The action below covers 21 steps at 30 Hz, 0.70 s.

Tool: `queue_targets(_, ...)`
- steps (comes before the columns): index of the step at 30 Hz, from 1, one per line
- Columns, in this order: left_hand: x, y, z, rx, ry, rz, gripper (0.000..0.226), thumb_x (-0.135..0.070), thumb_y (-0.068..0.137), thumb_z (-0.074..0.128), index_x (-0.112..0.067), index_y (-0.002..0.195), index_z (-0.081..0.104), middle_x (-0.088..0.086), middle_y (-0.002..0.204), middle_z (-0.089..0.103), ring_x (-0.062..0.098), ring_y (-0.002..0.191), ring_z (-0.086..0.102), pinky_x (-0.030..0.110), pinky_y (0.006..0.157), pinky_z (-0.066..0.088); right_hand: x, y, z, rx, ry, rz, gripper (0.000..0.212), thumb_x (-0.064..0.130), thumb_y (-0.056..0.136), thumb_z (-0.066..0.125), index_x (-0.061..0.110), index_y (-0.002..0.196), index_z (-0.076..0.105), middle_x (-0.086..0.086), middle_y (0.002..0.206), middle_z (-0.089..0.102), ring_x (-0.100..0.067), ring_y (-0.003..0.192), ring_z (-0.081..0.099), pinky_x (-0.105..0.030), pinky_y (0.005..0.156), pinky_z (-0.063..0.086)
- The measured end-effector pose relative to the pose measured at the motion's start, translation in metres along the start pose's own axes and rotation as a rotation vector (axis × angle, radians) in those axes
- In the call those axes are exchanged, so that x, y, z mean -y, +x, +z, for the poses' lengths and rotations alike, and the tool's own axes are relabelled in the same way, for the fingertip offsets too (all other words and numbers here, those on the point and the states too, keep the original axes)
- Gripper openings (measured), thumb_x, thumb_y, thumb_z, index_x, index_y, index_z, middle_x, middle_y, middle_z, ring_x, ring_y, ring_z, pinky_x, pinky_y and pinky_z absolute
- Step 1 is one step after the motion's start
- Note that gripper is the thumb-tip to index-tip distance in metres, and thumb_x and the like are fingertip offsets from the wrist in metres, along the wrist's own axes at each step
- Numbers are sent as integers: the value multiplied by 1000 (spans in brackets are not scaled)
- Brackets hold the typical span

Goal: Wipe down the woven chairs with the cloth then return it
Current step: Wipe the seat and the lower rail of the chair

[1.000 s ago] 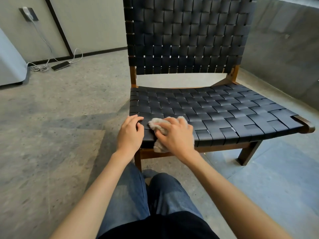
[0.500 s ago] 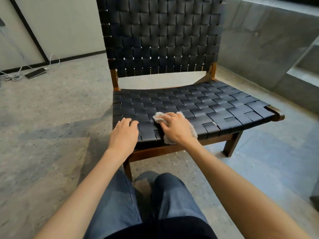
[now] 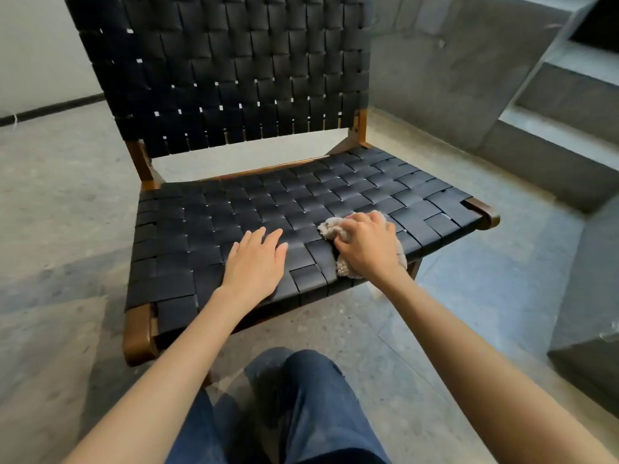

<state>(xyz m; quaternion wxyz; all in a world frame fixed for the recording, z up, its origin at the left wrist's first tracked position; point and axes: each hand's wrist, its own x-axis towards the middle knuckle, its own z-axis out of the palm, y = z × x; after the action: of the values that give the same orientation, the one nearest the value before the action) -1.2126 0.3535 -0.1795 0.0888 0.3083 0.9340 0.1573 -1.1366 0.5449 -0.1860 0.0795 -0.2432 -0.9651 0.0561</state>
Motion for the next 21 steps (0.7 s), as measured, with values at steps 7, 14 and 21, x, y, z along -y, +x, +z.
queue_targets(7, -34, 59, 36, 115, 14, 21, 48, -43, 102, 19, -34, 149, 22, 3, 159, 12, 30, 146, 1, 55, 115, -1, -120, 33, -25, -79, -104, 218, 33, 40, 95, 48, 32, 124, 60, 0, 132, 53, -30, 122, 36, -42, 98, 28)
queue_targets(14, -22, 87, 50, 56, -43, -80, 55, -50, 99, 18, -31, 150, 19, 6, 159, 12, 30, 146, 2, 50, 116, 0, -136, 51, -28, -170, 0, 372, 37, 37, 96, 43, 24, 125, 63, -1, 131, 57, -28, 120, 39, -37, 101, 31)
queue_targets(21, -22, 93, 55, 3, -30, -113, 50, -39, 102, 18, -25, 150, 23, 2, 159, 15, 29, 146, 5, 48, 117, 2, -16, 32, 8, -3, 80, -55, 33, 36, 96, 40, 29, 111, 68, 4, 115, 63, -24, 105, 47, -35, 92, 37)
